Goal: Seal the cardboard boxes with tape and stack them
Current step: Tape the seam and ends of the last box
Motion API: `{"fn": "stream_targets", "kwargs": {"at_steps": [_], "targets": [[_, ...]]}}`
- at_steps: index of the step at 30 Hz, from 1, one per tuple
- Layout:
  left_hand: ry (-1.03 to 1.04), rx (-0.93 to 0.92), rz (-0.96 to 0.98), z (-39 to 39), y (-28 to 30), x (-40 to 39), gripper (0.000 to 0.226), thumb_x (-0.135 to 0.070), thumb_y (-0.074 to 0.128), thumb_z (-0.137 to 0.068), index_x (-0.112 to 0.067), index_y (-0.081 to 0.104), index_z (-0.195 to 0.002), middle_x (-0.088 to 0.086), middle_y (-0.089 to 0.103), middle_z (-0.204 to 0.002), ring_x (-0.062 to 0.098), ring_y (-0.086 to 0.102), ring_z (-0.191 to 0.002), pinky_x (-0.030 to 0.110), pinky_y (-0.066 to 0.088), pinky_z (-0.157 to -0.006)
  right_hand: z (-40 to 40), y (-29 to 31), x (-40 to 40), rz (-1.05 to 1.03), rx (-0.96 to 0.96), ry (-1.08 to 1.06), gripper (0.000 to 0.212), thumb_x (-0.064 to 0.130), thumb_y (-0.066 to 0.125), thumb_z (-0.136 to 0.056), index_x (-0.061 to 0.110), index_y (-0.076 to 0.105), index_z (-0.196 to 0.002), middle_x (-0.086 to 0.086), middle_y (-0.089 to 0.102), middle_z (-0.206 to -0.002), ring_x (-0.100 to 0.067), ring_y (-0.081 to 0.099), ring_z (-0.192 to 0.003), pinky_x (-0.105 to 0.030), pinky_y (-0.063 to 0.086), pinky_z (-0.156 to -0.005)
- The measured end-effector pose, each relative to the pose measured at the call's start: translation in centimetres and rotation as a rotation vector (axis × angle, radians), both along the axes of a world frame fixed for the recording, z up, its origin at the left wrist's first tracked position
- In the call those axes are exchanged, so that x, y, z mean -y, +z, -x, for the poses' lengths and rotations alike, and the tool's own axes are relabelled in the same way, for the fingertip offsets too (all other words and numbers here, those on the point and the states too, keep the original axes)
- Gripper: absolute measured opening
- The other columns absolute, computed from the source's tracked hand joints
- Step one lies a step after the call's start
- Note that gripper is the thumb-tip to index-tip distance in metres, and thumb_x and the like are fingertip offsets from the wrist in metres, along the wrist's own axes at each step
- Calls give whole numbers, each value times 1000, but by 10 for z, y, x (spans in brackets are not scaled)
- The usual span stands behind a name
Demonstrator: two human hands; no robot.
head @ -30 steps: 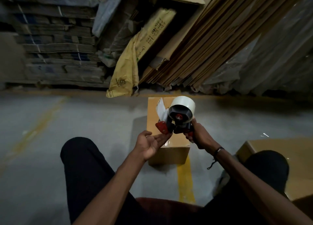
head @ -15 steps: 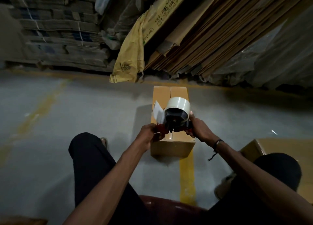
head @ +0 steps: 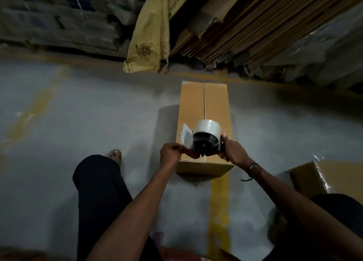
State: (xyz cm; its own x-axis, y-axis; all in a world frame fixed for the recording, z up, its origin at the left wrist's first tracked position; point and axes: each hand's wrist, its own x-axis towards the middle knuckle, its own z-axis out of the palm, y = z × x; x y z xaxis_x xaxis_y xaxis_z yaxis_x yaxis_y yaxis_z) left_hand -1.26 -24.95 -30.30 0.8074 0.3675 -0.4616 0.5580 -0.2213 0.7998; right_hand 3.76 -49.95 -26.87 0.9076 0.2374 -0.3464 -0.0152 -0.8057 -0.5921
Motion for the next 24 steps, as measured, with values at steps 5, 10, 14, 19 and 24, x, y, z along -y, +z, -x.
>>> {"fn": "stream_targets", "kwargs": {"at_steps": [5, 10, 14, 19, 24], "targets": [[104, -97, -106, 17, -55, -54, 30, -48, 85, -79, -22, 79, -66, 1, 74, -69, 22, 71, -72, 32, 52, -65, -14, -55, 47, 94, -109, -87, 93, 78, 5, -87, 10, 61, -119, -20, 70, -80, -39, 65, -72, -51, 55, -76], [60, -198, -118, 14, -97, -54, 33, -66, 75, -70, -34, 80, -71, -4, 76, -79, 23, 72, -81, 33, 56, -72, -12, -81, 55, 146, -116, -152, 78, 59, 12, -103, 0, 63, -108, -14, 67, -75, -36, 65, -72, -49, 55, -76], [65, -244, -155, 10, -101, -49, 34, -62, 77, -78, -28, 81, -78, 0, 74, -80, 26, 70, -81, 33, 52, -72, -18, -100, 56, 205, -148, -154, 64, 50, 20, -107, 2, 62, -98, -16, 67, -79, -37, 66, -76, -46, 54, -75], [68, -286, -180, 9, -109, -43, 36, -58, 76, -83, -22, 80, -80, 1, 74, -85, 28, 67, -89, 41, 54, -89, -20, -147, 77, 56, -246, -58, 81, 13, 76, -88, 3, 24, -150, -21, 66, -68, -36, 57, -53, -38, 42, -47], [64, -314, -207, 9, -118, -40, 39, -60, 74, -81, -22, 81, -90, 8, 75, -101, 34, 67, -100, 44, 54, -93, -19, -170, 87, 60, -131, 135, 120, 2, 93, -64, 6, 14, -154, -23, 60, -63, -37, 53, -43, -34, 37, -38]]}}
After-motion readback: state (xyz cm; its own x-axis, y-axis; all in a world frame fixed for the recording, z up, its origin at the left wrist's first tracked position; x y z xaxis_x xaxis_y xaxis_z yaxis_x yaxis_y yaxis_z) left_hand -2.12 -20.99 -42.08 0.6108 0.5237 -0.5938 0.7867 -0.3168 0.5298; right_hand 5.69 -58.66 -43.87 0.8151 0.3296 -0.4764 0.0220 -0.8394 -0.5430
